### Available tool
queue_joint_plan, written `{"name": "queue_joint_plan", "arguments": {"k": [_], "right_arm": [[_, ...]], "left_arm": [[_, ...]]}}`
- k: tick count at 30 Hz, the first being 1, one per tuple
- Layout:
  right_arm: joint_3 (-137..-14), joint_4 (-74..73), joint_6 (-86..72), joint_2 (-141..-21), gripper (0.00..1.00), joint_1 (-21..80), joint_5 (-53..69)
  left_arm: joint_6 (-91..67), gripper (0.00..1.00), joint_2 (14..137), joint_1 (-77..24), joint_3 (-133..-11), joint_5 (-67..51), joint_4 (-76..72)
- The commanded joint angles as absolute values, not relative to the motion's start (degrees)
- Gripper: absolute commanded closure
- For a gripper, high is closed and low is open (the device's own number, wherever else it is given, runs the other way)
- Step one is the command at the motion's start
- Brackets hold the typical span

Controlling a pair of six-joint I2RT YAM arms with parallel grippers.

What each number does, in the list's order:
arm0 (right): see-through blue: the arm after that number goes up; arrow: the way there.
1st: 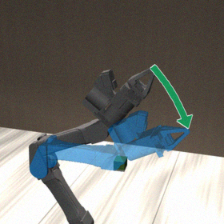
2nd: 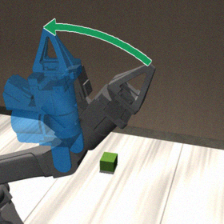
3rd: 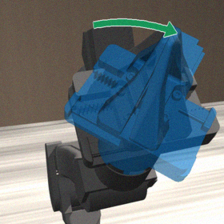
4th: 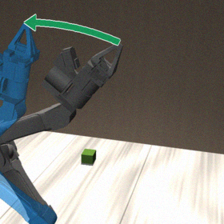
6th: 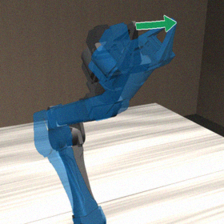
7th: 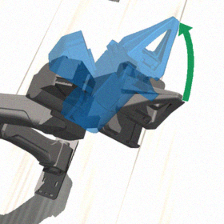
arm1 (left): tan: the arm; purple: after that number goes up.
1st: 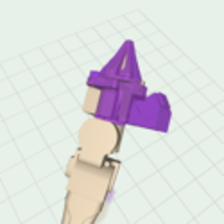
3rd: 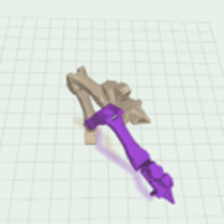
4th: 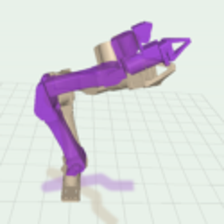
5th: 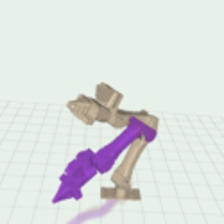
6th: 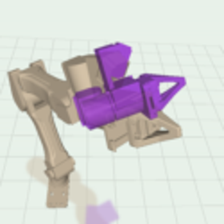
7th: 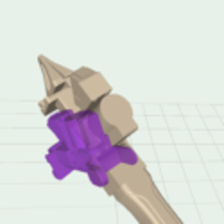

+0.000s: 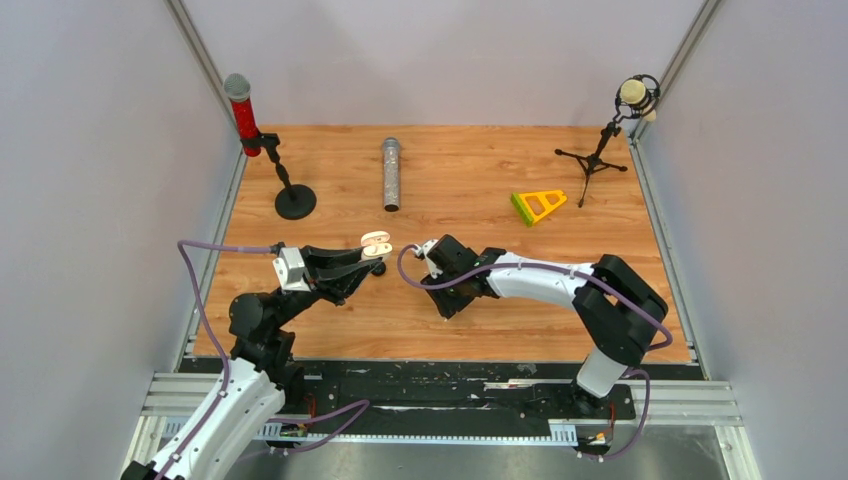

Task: Insert the wireless bluetooth earbuds into the charging case
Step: Pick up the earbud from the center of the board.

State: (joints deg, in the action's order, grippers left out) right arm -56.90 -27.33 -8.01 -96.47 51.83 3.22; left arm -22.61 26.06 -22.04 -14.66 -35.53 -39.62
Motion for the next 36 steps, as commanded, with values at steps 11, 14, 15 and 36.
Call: {"name": "queue_joint_plan", "arguments": {"k": [11, 14, 15, 36], "right_arm": [[-57.84, -26.81, -10.17, -96.59, 0.76, 51.87, 3.88], [-58.13, -26.70, -10.28, -96.04, 0.93, 51.86, 4.57], [-58.24, -26.67, -10.28, -95.72, 0.96, 51.88, 4.90], [-65.03, -29.09, -7.18, -78.76, 0.85, 51.68, -6.98]], "left_arm": [[-21.53, 1.00, 25.52, -21.80, -16.70, -35.29, -41.39], [-21.61, 1.00, 25.50, -21.75, -16.78, -35.25, -41.24], [-21.62, 1.00, 25.54, -21.79, -16.81, -35.25, -41.23], [-22.45, 1.00, 26.03, -21.80, -17.05, -32.31, -39.41]]}}
